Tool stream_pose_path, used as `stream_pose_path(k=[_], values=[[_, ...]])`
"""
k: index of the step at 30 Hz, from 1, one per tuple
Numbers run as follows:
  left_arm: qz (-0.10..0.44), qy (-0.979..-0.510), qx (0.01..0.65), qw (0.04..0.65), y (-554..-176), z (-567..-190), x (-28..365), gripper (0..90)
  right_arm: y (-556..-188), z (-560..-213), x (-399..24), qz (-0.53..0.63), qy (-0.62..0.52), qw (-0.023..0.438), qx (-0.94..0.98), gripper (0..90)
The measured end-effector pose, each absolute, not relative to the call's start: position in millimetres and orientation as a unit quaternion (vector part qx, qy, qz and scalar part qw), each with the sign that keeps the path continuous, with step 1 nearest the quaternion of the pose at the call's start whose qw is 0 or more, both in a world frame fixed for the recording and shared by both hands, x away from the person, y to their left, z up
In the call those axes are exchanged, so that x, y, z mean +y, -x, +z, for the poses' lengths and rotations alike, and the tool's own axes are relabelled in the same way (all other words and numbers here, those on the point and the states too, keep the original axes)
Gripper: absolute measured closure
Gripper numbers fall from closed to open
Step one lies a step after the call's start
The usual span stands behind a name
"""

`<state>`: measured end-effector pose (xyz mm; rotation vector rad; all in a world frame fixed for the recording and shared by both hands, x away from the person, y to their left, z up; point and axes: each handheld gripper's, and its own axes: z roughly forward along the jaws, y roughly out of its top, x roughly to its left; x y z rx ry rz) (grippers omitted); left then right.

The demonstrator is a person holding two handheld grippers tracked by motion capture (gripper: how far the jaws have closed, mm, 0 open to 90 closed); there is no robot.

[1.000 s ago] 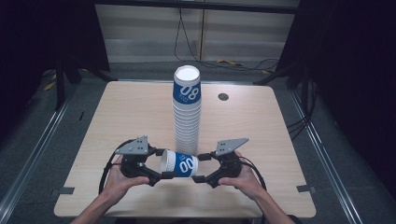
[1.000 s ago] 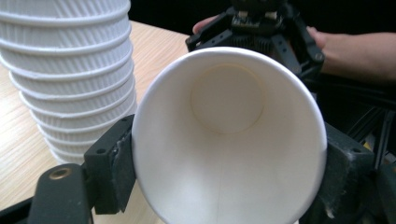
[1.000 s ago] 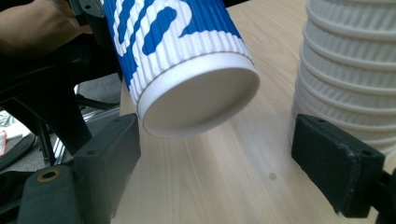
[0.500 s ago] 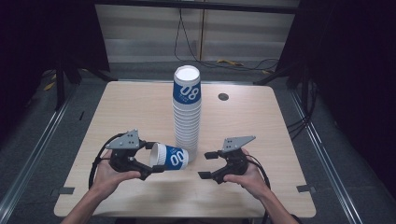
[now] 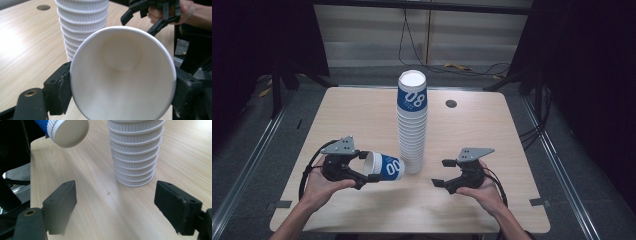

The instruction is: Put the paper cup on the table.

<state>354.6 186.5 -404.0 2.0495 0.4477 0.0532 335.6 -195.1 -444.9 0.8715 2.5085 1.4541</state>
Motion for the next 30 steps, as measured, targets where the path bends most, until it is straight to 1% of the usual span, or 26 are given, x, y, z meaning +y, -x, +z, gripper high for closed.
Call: stream_pose_path(k=[3, 8, 12, 13, 17, 22, 27, 30], values=[[0.024, -0.847, 0.191, 0.496, -353.7, -403.9, 190.5, 19.4, -334.2, -444.3, -196.7, 0.477, -0.292, 0.062, 0.827, 17.8], [0.045, -0.843, 0.223, 0.488, -358.5, -403.1, 201.0, 19.3, -327.6, -442.9, -206.3, 0.481, -0.305, 0.079, 0.818, 17.7], [0.053, -0.84, 0.236, 0.486, -361.6, -403.4, 205.0, 19.3, -330.1, -451.2, -211.0, 0.477, -0.319, 0.078, 0.815, 17.7], [0.064, -0.841, 0.243, 0.479, -363.1, -402.9, 207.2, 19.3, -330.9, -451.7, -211.2, 0.476, -0.322, 0.079, 0.815, 17.7], [0.081, -0.841, 0.257, 0.469, -368.0, -400.1, 209.5, 19.2, -330.7, -450.2, -211.4, 0.479, -0.325, 0.085, 0.811, 17.7], [0.088, -0.843, 0.265, 0.46, -375.7, -395.4, 211.4, 19.0, -330.5, -449.5, -213.6, 0.477, -0.33, 0.087, 0.81, 17.9], [0.099, -0.84, 0.295, 0.445, -386.7, -396.5, 215.3, 18.2, -331.0, -451.0, -214.6, 0.474, -0.333, 0.09, 0.81, 17.1], [0.099, -0.842, 0.3, 0.438, -393.2, -399.1, 215.8, 18.1, -331.2, -451.5, -213.2, 0.472, -0.33, 0.088, 0.813, 17.9]])
